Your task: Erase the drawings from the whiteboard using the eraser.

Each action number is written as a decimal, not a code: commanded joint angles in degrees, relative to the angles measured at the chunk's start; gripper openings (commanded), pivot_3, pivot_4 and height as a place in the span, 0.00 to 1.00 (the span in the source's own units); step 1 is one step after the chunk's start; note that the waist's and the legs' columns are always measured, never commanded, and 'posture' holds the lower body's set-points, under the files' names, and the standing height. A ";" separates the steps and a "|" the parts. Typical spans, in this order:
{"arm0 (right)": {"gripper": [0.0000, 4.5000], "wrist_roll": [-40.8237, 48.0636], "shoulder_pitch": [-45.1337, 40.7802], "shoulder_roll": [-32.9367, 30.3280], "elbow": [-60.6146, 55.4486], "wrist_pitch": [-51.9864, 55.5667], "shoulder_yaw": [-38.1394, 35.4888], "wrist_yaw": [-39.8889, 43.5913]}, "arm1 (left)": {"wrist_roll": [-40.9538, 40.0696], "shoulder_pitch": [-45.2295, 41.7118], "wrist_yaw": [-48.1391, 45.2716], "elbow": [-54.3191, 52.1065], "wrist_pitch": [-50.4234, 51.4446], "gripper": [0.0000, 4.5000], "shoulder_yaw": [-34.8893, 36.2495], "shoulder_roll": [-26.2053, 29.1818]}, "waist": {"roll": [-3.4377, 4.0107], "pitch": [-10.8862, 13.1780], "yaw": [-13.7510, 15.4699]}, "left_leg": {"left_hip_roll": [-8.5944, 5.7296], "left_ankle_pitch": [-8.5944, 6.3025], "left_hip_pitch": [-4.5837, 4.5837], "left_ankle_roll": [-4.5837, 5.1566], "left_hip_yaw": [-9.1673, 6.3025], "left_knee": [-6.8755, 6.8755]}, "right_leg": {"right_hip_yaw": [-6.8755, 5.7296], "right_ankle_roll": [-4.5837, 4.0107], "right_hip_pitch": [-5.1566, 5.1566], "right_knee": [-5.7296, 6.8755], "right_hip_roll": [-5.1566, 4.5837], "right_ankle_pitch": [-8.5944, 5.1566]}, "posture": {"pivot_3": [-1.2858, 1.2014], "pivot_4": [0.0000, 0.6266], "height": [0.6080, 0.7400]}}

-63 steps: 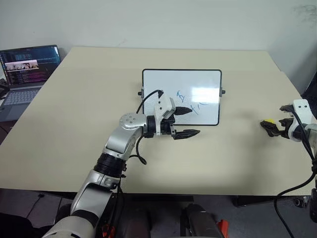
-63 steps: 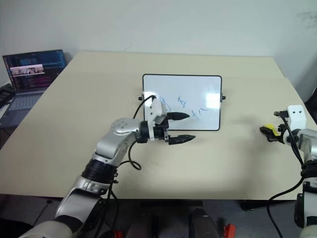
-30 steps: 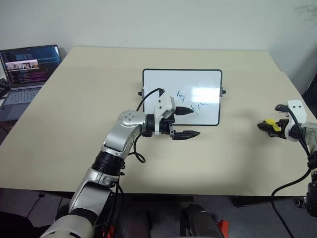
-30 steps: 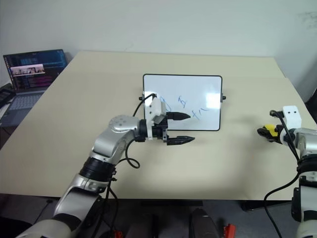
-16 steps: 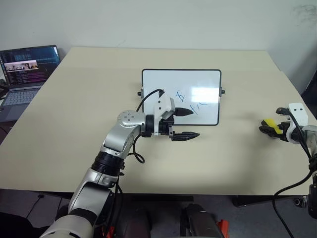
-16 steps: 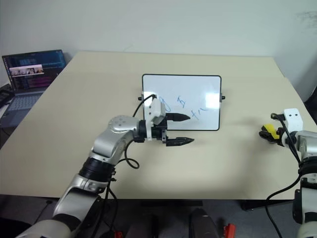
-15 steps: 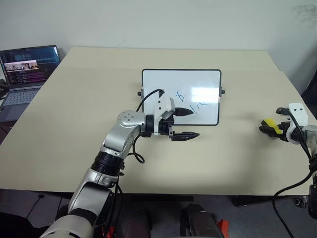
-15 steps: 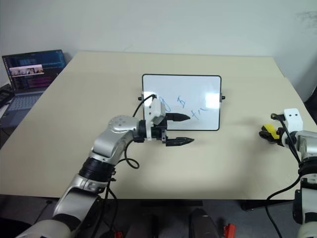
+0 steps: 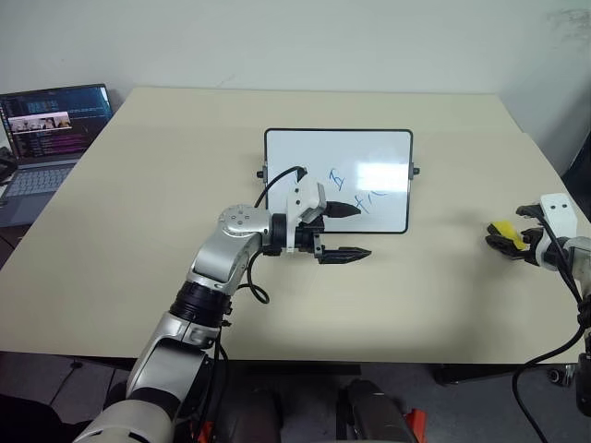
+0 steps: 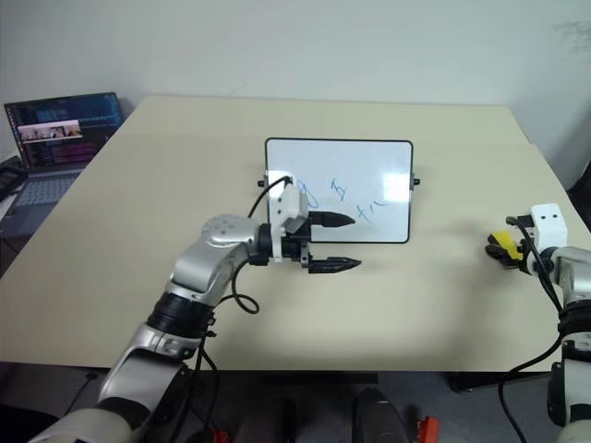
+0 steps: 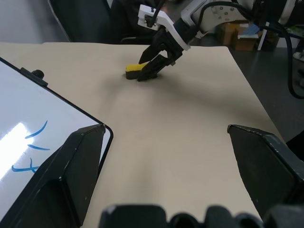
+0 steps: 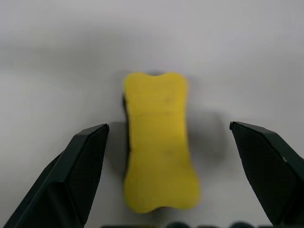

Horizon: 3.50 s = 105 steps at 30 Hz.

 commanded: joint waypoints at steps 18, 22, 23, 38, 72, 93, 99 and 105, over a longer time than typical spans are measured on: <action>0.73 3.15 1.98 -0.95 -8.82 3.62 -2.19 1.35 | -0.66 -1.63 -0.23 0.42 -1.08 1.00 1.09 -0.16 | 0.00 0.00 0.03 | -0.01 0.00 -0.01 0.00 -0.02 0.02 | -0.01 0.02 0.01 0.00 -0.01 -0.01 | 0.52 0.24 1.00; 0.67 1.56 1.30 -0.92 -8.00 5.42 -2.30 -2.32 | -0.70 -1.59 -0.25 0.34 -1.04 1.00 1.19 0.02 | 0.00 0.00 0.03 | -0.01 0.00 -0.02 0.00 -0.02 0.02 | -0.01 0.02 0.01 0.00 -0.01 -0.01 | 0.52 0.24 1.00; 0.66 1.64 1.57 -1.02 -8.10 4.71 -2.27 -1.83 | -0.68 -1.66 -0.24 0.44 -1.05 1.00 1.18 0.00 | 0.00 0.00 0.04 | -0.01 0.00 -0.03 0.00 -0.02 0.02 | -0.01 0.02 0.01 0.00 -0.02 -0.01 | 0.52 0.24 1.00; 0.25 1.51 1.08 -0.23 -3.67 2.78 -1.63 -0.73 | -0.49 -2.08 -0.05 0.93 -1.09 1.00 1.20 0.00 | 0.00 0.00 0.00 | -0.01 0.00 -0.01 0.00 -0.03 0.06 | -0.03 0.02 0.06 0.00 -0.01 -0.01 | 0.52 0.24 1.00; 0.12 11.06 -0.18 -1.29 -39.18 21.52 -4.42 -1.36 | 0.59 -2.92 2.35 6.04 -1.81 1.00 10.91 12.74 | 0.16 0.11 -0.07 | -0.04 -0.06 0.20 0.08 -0.67 0.47 | -0.54 0.26 0.74 -0.06 -0.01 -0.16 | 0.52 0.24 1.00; 0.08 -1.88 -24.13 30.55 -36.69 10.64 28.34 -15.41 | 1.38 6.83 11.56 1.72 -2.27 1.00 13.94 14.49 | 0.19 0.13 0.82 | -0.04 -0.05 -0.93 0.06 -1.20 0.53 | -1.37 -0.09 -0.21 0.01 -0.19 -0.08 | 0.52 0.24 1.00; 0.08 -9.78 -26.75 33.64 -23.74 2.02 32.45 -16.28 | 1.23 7.88 11.85 -0.74 -0.46 1.00 14.03 14.17 | 0.19 0.13 0.40 | -0.02 -0.04 -0.92 0.05 -1.32 0.52 | -1.50 -0.18 -0.21 0.11 -0.14 -0.13 | 0.52 0.24 1.00; 0.08 -12.99 -29.70 37.12 -15.36 -2.45 31.43 -16.65 | 0.90 8.45 11.85 -2.18 0.78 1.00 14.63 14.76 | 0.19 0.13 0.09 | -0.01 -0.04 -0.92 0.05 -1.37 0.50 | -1.54 -0.19 -0.21 0.11 -0.15 -0.13 | 0.52 0.24 1.00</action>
